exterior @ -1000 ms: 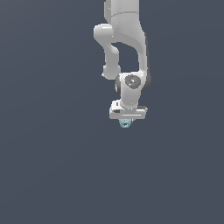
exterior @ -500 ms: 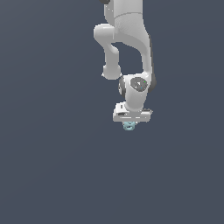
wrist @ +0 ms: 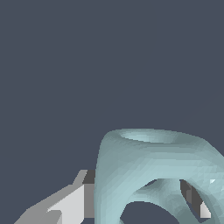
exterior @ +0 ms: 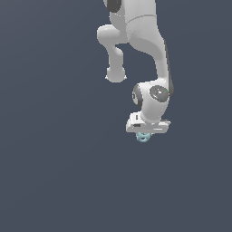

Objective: Pick up the object and move it to a goal position.

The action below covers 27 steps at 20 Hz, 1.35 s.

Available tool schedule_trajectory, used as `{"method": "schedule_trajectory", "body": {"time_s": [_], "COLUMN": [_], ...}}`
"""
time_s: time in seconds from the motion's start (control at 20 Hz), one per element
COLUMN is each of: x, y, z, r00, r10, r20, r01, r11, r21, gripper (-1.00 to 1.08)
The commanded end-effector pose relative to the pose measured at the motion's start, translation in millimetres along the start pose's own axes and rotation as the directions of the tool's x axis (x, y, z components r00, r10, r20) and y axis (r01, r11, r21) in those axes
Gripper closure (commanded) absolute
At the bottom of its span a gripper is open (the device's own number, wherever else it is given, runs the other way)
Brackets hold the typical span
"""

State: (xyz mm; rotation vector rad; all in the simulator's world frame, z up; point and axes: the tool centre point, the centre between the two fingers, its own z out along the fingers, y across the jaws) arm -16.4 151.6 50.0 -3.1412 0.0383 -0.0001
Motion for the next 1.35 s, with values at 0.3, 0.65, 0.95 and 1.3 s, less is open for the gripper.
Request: {"method": "schedule_trajectory", "body": {"time_s": [0.3,0.65,0.95,1.3], "x": [40,62,72,75], "y": [-41,-62,-72,-74], "z": [-6,-9,-10,-11], "r00": [1.0,1.0,1.0,1.0], "r10": [0.0,0.0,0.0,0.0], "r20": [0.0,0.0,0.0,0.0], "r01": [0.0,0.0,0.0,0.0], "r11": [1.0,1.0,1.0,1.0], "r21": [0.0,0.0,0.0,0.0], "gripper": [1.08,1.08,1.08,1.08]}}
